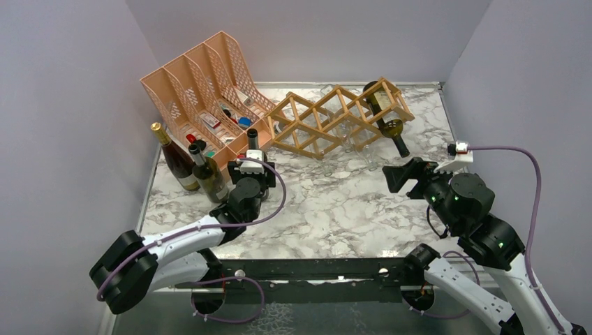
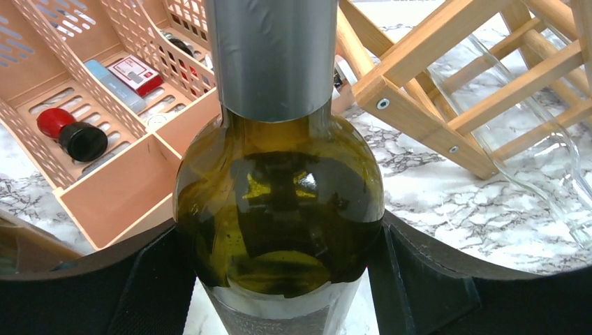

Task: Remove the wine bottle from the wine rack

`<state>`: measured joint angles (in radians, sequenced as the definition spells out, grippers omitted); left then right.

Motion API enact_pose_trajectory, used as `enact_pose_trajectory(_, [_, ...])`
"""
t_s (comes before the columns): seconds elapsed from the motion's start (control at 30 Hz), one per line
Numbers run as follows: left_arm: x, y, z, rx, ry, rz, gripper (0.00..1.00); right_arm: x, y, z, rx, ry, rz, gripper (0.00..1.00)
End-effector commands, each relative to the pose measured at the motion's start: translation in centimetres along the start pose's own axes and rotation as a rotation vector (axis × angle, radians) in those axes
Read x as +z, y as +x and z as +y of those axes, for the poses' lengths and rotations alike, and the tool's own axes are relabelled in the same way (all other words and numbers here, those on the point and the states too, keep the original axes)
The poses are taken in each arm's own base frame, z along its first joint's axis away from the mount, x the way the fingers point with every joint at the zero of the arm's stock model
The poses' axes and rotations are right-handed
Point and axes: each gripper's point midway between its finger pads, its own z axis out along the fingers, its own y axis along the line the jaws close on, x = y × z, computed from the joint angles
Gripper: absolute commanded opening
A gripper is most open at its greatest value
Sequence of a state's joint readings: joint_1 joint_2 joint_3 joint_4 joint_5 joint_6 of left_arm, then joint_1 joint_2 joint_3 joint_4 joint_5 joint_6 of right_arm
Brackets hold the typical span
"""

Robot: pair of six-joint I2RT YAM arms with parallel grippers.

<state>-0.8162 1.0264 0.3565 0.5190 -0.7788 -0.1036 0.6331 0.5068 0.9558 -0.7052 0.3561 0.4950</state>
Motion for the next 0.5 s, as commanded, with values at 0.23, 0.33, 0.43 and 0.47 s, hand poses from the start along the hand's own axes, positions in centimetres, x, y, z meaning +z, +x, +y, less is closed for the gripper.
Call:
enact_pose_trajectory(0.23, [3.2, -4.2, 0.4, -0.088, -0.038, -0.187, 0.36, -0.7, 0.0, -0.3, -0.003, -0.003, 0.001, 0.99])
enact_pose_trajectory(0.33, [3.6, -4.1, 0.3, -0.082, -0.024, -0.201, 0.35, -0.8, 0.1, -0.3, -0.003, -0.003, 0.005, 0.99])
enact_pose_trajectory(0.43, [3.5, -3.6, -0.1, -0.09, 0.006, -0.199, 0.35, -0.9, 0.2, -0.3, -0.002, -0.005, 0.005, 0.99])
enact_pose_trajectory(0.47, [3.4, -3.4, -0.2, -0.093, 0.019, -0.196, 0.35, -0.9, 0.2, -0.4, -0.001, -0.005, 0.004, 0.99])
